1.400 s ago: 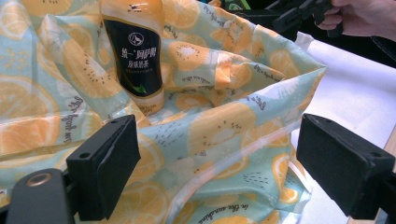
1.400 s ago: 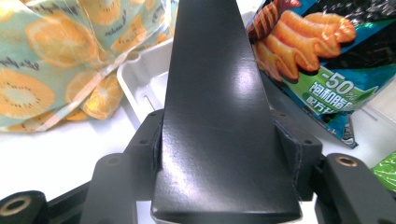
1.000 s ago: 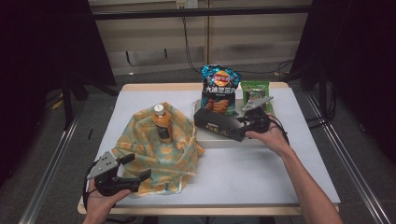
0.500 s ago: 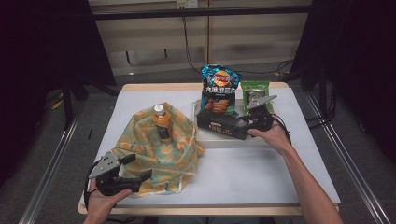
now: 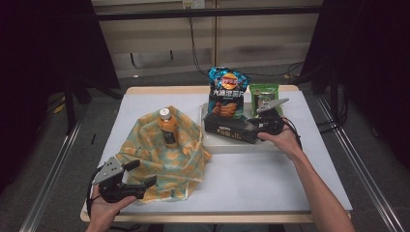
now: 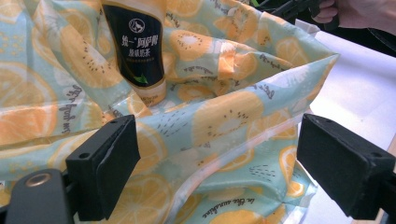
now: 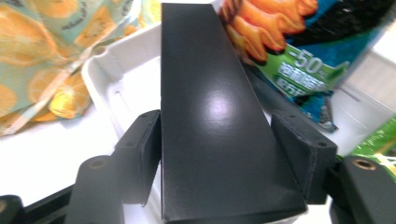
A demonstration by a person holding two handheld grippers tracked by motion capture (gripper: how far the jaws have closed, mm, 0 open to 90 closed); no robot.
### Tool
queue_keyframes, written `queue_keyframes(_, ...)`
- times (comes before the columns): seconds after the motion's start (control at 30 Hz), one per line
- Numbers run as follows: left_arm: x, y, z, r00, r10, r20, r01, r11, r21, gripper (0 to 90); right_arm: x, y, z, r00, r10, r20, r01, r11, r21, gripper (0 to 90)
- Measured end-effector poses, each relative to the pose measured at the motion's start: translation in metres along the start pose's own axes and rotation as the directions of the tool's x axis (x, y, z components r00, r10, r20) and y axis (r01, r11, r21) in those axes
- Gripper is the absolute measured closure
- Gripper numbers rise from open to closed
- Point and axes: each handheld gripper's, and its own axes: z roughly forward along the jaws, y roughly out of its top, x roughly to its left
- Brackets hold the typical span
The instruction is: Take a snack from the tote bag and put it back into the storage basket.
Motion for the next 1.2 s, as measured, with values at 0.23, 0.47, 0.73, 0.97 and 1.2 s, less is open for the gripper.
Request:
queue_keyframes(0.23, -0.001, -0.001, 0.001, 0.9999, -0.003, 0.011, 0.003, 1.0000, 0.001, 12.6, -0.003, -0.004, 0.001, 0.9999, 0.008, -0.006, -0.008, 1.000, 0.003, 37.7)
queue_keyframes(0.47, -0.001, 0.000, -0.003, 1.0000, -0.003, 0.010, 0.003, 0.9999, -0.016, 12.6, 0.011, 0.000, -0.008, 0.9995, -0.003, 0.030, 0.004, 1.000, -0.030, 28.0)
queue_keyframes(0.73, -0.001, 0.001, -0.006, 1.0000, -0.006, 0.006, 0.006, 0.9996, -0.028, 12.6, 0.027, -0.020, -0.031, 0.9984, 0.007, 0.056, -0.004, 0.998, -0.062, 72.9)
queue_keyframes(0.97, -0.002, 0.000, -0.004, 1.0000, 0.001, 0.002, -0.001, 0.9999, -0.013, 12.6, 0.028, -0.034, -0.038, 0.9995, 0.024, 0.021, -0.022, 0.997, -0.076, 90.0)
queue_keyframes(1.2, -0.002, 0.001, -0.004, 1.0000, 0.002, 0.010, -0.002, 0.9998, -0.018, 12.6, 0.021, -0.043, -0.038, 0.9981, 0.051, 0.035, -0.049, 0.996, -0.070, 90.0)
